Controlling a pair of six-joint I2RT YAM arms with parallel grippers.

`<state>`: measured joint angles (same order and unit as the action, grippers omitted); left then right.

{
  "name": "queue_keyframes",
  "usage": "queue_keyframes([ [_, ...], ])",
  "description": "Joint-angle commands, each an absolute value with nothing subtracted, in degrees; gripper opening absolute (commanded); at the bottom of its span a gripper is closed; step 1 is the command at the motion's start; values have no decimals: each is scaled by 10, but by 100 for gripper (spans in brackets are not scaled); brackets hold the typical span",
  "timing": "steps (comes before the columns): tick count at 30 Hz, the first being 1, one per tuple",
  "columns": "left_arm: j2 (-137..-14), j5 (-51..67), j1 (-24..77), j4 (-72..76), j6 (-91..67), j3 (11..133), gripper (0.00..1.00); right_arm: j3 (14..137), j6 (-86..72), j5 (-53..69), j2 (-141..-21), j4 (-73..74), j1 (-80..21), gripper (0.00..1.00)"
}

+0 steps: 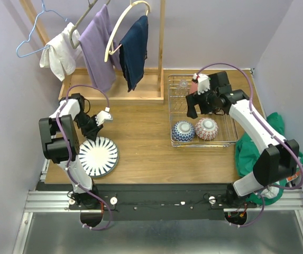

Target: Load the mixed dishes into the dish rack

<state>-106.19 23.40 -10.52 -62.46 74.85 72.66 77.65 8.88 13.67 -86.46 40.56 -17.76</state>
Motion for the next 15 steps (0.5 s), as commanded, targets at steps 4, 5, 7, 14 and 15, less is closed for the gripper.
queue_keyframes([
  [4,-1054,244,-110,-622,776,747,5,856,104,177,-964,387,-266,100],
  [5,-1047,254,-110,-627,772,755,5,867,101,181,-976,381,-288,100],
  [7,-1019,276,-109,-643,769,780,5,888,89,199,-1014,374,-305,100],
  [14,-961,312,-103,-686,765,809,0,1021,47,273,-1141,343,-362,100],
  [15,-951,315,-103,-693,764,808,0,1053,43,294,-1152,339,-366,100],
])
